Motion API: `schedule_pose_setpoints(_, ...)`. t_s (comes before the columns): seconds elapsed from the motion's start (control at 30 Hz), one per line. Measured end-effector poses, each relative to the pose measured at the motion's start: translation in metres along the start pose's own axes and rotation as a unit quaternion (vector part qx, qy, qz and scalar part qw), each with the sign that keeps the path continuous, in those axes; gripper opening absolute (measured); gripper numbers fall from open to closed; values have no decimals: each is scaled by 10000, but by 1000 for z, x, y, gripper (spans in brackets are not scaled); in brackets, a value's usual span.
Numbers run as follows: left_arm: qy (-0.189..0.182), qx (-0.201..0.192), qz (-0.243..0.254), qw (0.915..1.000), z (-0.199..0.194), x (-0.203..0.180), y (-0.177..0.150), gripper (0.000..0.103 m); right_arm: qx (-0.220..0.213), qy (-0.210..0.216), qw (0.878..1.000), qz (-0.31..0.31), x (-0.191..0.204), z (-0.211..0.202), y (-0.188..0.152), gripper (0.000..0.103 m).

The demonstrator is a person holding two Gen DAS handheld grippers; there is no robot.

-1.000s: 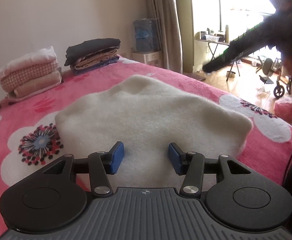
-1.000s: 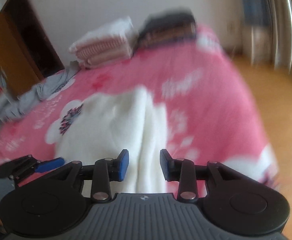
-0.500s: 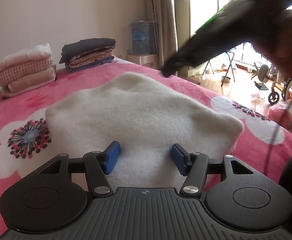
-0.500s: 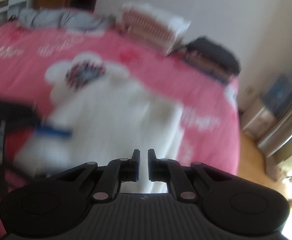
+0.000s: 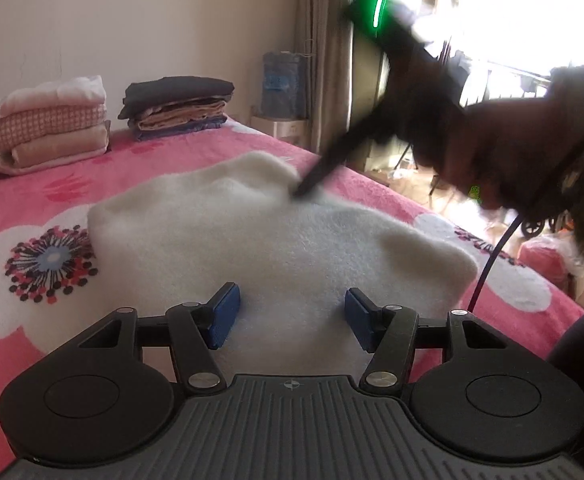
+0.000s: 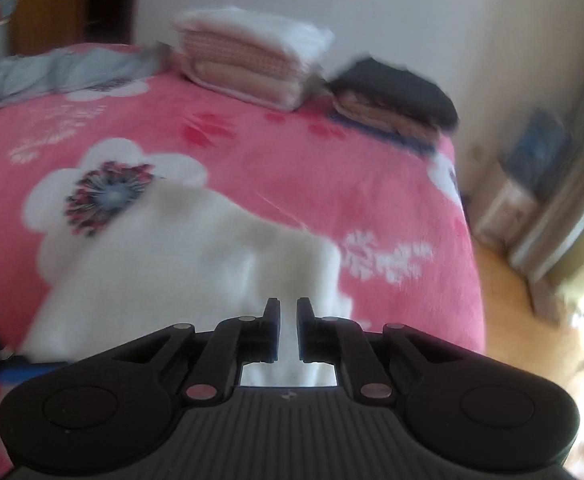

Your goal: Fold clothes

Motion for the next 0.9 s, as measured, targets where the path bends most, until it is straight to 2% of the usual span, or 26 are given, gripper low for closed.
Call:
schedule_pose_setpoints(0.07, -3, -83, 6, 10000, -9, 4, 5, 56, 167, -20, 9998, 136, -3, 14, -4, 8)
schedule_pose_setpoints(0.17, 54, -285, -29, 9996, -26, 12, 11, 56, 323, -88, 9992, 212, -2, 3, 9, 9)
schedule_pose_setpoints(0.27, 84, -348, -146, 9993, -37, 19, 12, 56, 32, 24, 10000, -11, 18, -22, 30, 9)
schedule_pose_setpoints(0.37, 113, -181, -223, 9995, -37, 23, 4, 56, -318, 584, 9974, -266, 53, -42, 47, 9)
schedule_pose_setpoints(0.4, 135, -103, -231, 9996, -36, 24, 0, 56, -271, 738, 9963, -357, 64, -41, 44, 9)
schedule_pose_setpoints(0.43, 147, -47, -258, 9995, -36, 25, -3, 56, -41, 793, 9960, -414, 72, -29, 34, 9)
schedule_pose_setpoints(0.47, 159, 8, -293, 9994, -37, 26, -6, 56, 377, 755, 9952, -498, 78, -9, 16, 9)
schedule_pose_setpoints(0.5, 168, 60, -351, 9992, -39, 27, -9, 56, 428, 671, 9944, -698, 83, 3, 2, 9)
schedule_pose_setpoints(0.53, 178, 107, -408, 9990, -42, 29, -12, 55, 367, 629, 9937, -852, 85, 5, 0, 9)
schedule_pose_setpoints(0.6, 206, 171, -526, 9983, -48, 33, -20, 55, 624, 582, 9945, -603, 82, -2, 14, 8)
schedule_pose_setpoints(0.67, 193, 281, -659, 9972, -51, 34, -27, 55, 408, 601, 9961, -504, 83, -21, 38, 8)
schedule_pose_setpoints(0.77, 74, 485, -817, 9954, -50, 31, -36, 55, 25, 1076, 9929, -511, 104, -53, 60, 8)
schedule_pose_setpoints(0.83, -28, 556, -878, 9946, -48, 27, -39, 55, 133, 1351, 9885, -663, 122, -55, 51, 8)
schedule_pose_setpoints(0.9, -133, 637, -919, 9936, -44, 24, -40, 55, 735, 1130, 9876, -807, 125, -15, 5, 7)
Point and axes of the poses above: each gripper's, at about its wrist camera, not at the fingertips, and z roughly the way its jaws point, x to its left, y to its top, the point moved 10 cm from there along z, roughly the way its jaws point, and after that the axes turned 2 degrees about z, right-handed, at the moved point
